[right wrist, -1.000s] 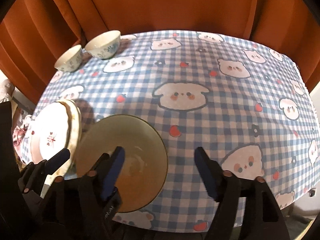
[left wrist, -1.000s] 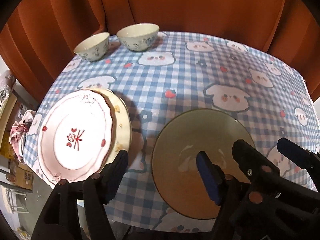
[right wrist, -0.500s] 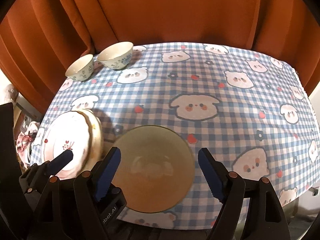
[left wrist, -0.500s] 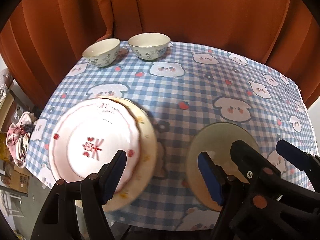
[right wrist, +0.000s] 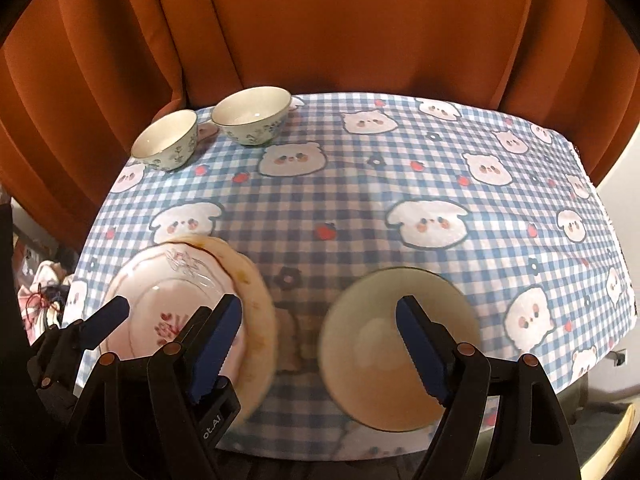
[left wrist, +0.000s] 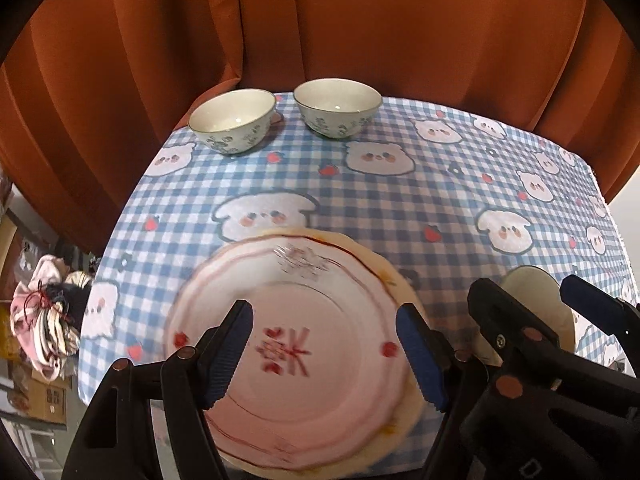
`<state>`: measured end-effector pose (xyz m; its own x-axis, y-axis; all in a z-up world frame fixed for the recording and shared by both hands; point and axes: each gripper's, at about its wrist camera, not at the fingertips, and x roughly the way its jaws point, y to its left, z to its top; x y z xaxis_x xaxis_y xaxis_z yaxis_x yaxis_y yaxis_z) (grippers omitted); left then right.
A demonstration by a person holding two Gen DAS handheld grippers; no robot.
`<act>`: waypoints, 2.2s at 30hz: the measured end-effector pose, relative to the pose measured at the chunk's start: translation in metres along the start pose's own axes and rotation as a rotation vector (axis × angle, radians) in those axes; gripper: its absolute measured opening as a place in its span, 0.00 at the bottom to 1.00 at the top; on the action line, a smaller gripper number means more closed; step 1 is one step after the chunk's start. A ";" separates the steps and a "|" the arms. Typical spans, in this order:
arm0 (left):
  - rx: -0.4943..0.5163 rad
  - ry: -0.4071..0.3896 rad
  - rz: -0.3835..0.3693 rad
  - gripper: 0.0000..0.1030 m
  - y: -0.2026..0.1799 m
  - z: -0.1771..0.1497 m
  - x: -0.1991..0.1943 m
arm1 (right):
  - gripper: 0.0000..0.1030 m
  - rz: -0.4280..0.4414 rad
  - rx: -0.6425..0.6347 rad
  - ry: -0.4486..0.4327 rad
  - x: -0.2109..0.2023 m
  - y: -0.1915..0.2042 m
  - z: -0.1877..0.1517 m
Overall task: Organize plates and bowls
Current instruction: 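Reach both tools to a second white bowl and grip its rim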
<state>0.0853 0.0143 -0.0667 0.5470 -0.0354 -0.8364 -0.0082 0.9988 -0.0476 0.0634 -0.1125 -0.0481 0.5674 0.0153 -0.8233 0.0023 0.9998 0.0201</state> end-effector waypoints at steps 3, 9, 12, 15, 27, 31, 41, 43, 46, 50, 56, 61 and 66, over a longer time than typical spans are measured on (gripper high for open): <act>0.010 -0.002 -0.052 0.70 0.021 0.008 0.003 | 0.80 -0.012 0.017 -0.012 0.004 0.021 0.005; 0.032 0.003 -0.051 0.70 0.060 0.031 0.011 | 0.75 0.009 0.055 -0.025 0.015 0.059 0.020; 0.063 -0.014 -0.019 0.70 0.070 0.045 0.011 | 0.74 0.018 0.063 -0.020 0.021 0.076 0.031; 0.064 -0.035 0.007 0.70 0.083 0.060 0.012 | 0.74 0.014 0.054 -0.027 0.025 0.094 0.047; -0.048 -0.032 0.063 0.71 0.133 0.113 0.049 | 0.75 -0.031 -0.061 0.006 0.065 0.143 0.112; -0.075 -0.030 0.084 0.71 0.143 0.128 0.061 | 0.80 -0.033 -0.088 -0.013 0.080 0.155 0.131; -0.064 -0.031 0.117 0.72 0.148 0.166 0.113 | 0.66 0.073 -0.057 -0.017 0.131 0.162 0.170; -0.074 -0.021 0.112 0.71 0.149 0.172 0.124 | 0.55 0.081 -0.060 -0.011 0.139 0.165 0.174; -0.085 -0.023 0.119 0.71 0.152 0.180 0.134 | 0.54 0.103 -0.045 0.004 0.156 0.167 0.183; -0.090 -0.016 0.134 0.71 0.156 0.185 0.145 | 0.53 0.119 -0.044 0.006 0.169 0.171 0.192; -0.094 -0.012 0.161 0.65 0.164 0.185 0.157 | 0.52 0.128 -0.045 0.035 0.192 0.176 0.196; -0.130 0.004 0.158 0.46 0.172 0.191 0.168 | 0.46 0.129 -0.016 0.045 0.205 0.171 0.198; -0.119 0.012 0.154 0.35 0.168 0.197 0.176 | 0.25 0.137 0.001 0.066 0.217 0.170 0.200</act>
<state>0.3447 0.1823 -0.1146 0.5216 0.1165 -0.8452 -0.1907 0.9815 0.0175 0.3517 0.0577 -0.1097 0.5072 0.1526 -0.8482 -0.0711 0.9883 0.1352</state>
